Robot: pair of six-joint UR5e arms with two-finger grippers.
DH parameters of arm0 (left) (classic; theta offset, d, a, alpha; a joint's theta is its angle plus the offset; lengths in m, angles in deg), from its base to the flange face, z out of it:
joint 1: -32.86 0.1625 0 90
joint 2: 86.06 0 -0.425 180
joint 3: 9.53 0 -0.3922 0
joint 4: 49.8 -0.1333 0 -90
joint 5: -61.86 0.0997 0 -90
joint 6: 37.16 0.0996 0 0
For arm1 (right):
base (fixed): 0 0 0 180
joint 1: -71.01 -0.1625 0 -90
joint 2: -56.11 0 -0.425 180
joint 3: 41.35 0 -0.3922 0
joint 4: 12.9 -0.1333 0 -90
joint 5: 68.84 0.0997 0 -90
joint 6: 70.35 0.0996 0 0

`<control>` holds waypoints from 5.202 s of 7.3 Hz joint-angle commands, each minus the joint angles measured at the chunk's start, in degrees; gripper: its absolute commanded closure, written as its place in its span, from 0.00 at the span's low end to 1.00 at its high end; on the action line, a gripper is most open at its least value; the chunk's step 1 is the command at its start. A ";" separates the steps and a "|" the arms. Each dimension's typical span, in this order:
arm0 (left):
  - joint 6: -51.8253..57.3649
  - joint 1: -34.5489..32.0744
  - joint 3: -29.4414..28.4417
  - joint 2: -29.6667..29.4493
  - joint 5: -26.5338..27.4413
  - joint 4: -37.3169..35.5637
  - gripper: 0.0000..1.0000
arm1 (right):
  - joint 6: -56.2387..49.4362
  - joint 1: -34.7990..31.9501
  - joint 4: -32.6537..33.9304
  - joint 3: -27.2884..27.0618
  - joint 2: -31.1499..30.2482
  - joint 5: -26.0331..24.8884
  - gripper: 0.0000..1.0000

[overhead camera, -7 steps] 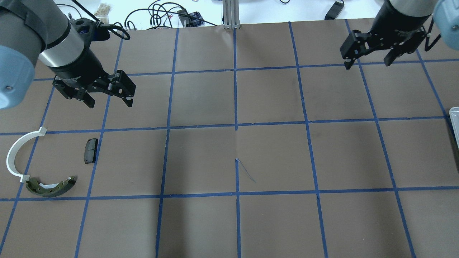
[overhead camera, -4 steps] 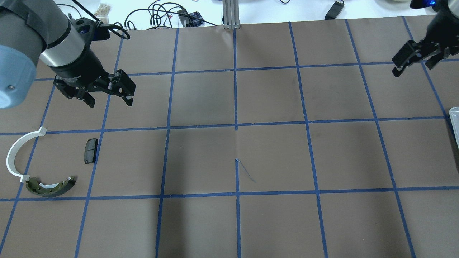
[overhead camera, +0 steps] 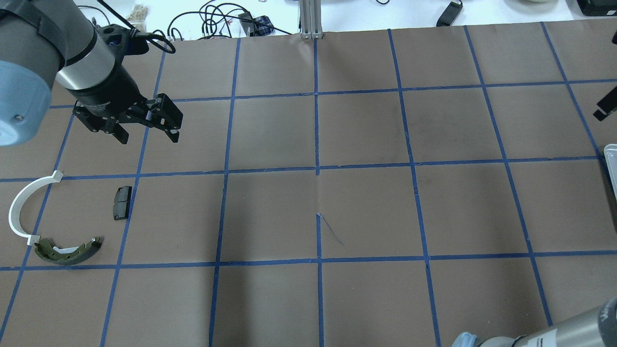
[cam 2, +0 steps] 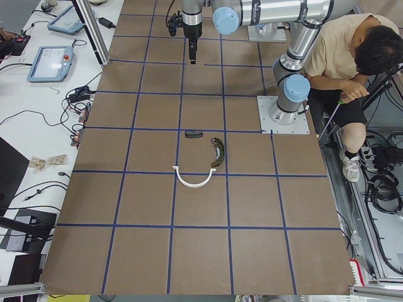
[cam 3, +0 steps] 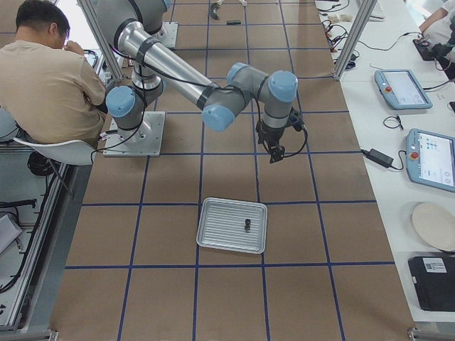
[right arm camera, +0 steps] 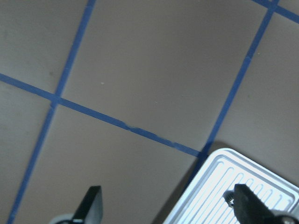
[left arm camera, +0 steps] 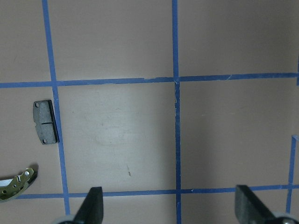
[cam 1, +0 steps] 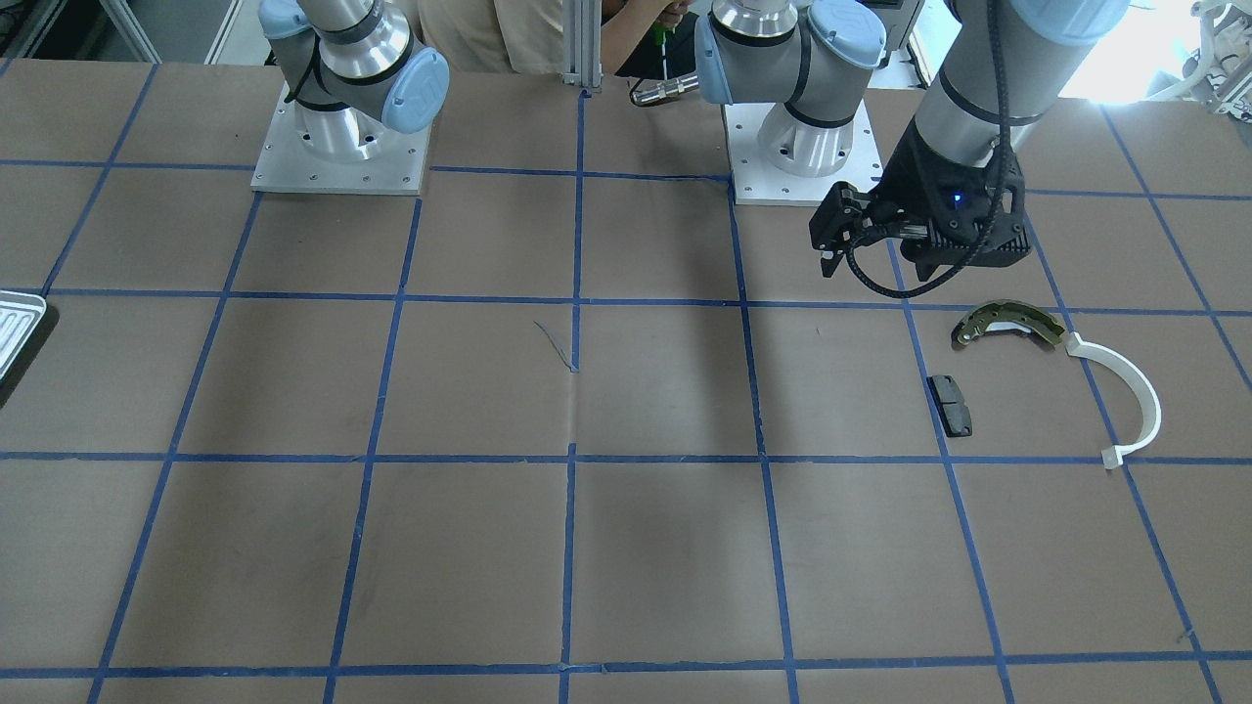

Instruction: Place bearing gear from tray to pile

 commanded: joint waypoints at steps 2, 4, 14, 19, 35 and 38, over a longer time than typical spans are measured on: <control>-0.29 -0.09 0.07 -0.02 -0.59 0.07 0.00 | -16.14 10.05 11.65 -0.04 10.55 -0.14 0.00; 0.05 -0.09 0.07 -0.02 -0.43 0.07 0.00 | -18.37 11.04 12.27 -0.82 11.27 -0.58 0.00; 1.55 -0.01 1.30 0.15 5.02 0.07 0.00 | -22.69 11.74 19.92 -5.31 13.83 -2.93 0.57; 0.41 -0.71 0.51 0.59 0.58 -0.02 0.00 | -22.87 11.74 19.57 -5.40 13.65 -3.57 0.97; 1.46 -0.27 2.00 0.16 0.37 -0.02 0.00 | 86.84 -58.80 16.19 -21.57 -2.12 9.42 1.00; 0.23 -0.27 1.91 -0.11 0.37 0.07 0.00 | 97.63 -62.43 18.78 -19.37 0.72 9.10 0.68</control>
